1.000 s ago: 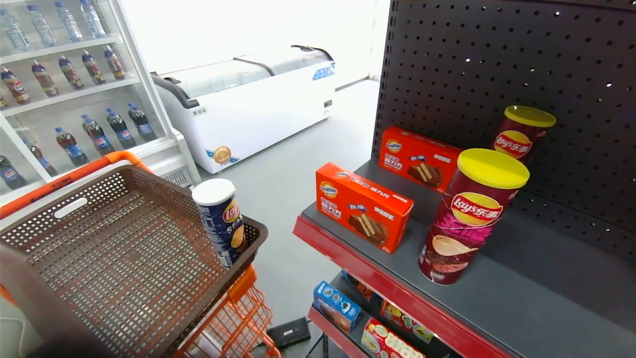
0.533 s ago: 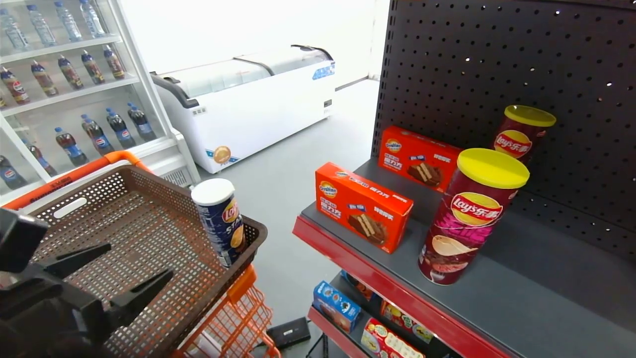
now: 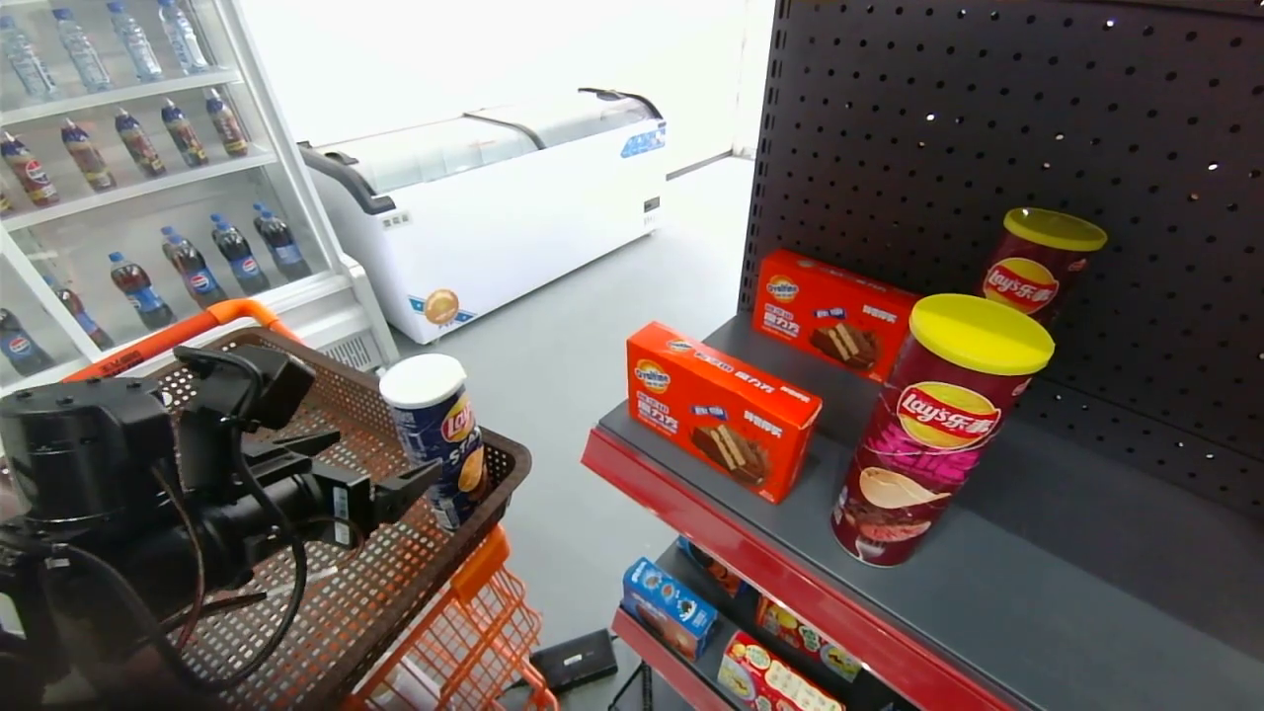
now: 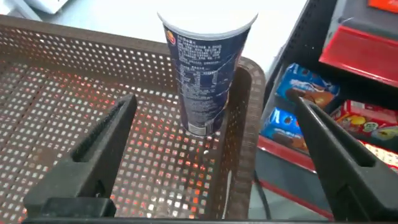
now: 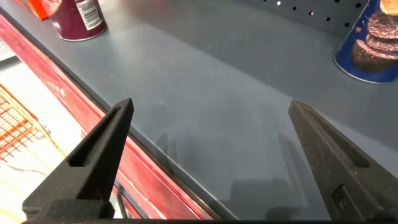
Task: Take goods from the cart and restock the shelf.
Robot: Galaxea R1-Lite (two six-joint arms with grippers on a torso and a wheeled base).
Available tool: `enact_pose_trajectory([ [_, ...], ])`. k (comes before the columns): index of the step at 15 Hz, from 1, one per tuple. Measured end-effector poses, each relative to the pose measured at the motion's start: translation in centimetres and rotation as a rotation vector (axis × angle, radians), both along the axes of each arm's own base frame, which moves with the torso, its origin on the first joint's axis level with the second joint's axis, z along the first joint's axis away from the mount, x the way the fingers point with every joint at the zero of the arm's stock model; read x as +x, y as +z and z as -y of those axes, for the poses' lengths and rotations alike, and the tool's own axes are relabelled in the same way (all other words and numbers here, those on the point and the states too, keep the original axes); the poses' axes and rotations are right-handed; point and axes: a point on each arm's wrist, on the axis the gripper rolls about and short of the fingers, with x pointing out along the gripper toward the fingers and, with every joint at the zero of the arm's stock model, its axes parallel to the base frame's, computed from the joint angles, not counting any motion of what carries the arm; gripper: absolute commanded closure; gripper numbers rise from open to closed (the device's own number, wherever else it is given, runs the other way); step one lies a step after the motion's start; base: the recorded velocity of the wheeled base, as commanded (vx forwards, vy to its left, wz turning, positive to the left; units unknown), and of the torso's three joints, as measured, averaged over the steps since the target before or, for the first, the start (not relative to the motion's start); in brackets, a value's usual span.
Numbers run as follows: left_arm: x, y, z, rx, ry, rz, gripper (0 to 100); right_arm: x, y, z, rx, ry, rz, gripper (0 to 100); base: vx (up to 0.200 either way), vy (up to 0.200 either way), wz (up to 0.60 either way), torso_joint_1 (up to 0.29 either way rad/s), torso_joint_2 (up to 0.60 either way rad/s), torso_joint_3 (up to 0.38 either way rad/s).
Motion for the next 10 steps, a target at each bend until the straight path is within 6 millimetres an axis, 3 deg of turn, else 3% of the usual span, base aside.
enact_pose_trajectory([
  [5,3.3,-2.1,0.2,-0.006,0.011,0.019,0,0.0,0.0,0.0,0.0,0.0,0.0,0,0.0,0.0,0.0,0.0,0.0,0.0],
  [10,5.2,-3.8,0.5,-0.011,0.014,0.047,0,0.0,0.0,0.0,0.0,0.001,0.0,0,0.0,0.0,0.0,0.0,0.0,0.0],
])
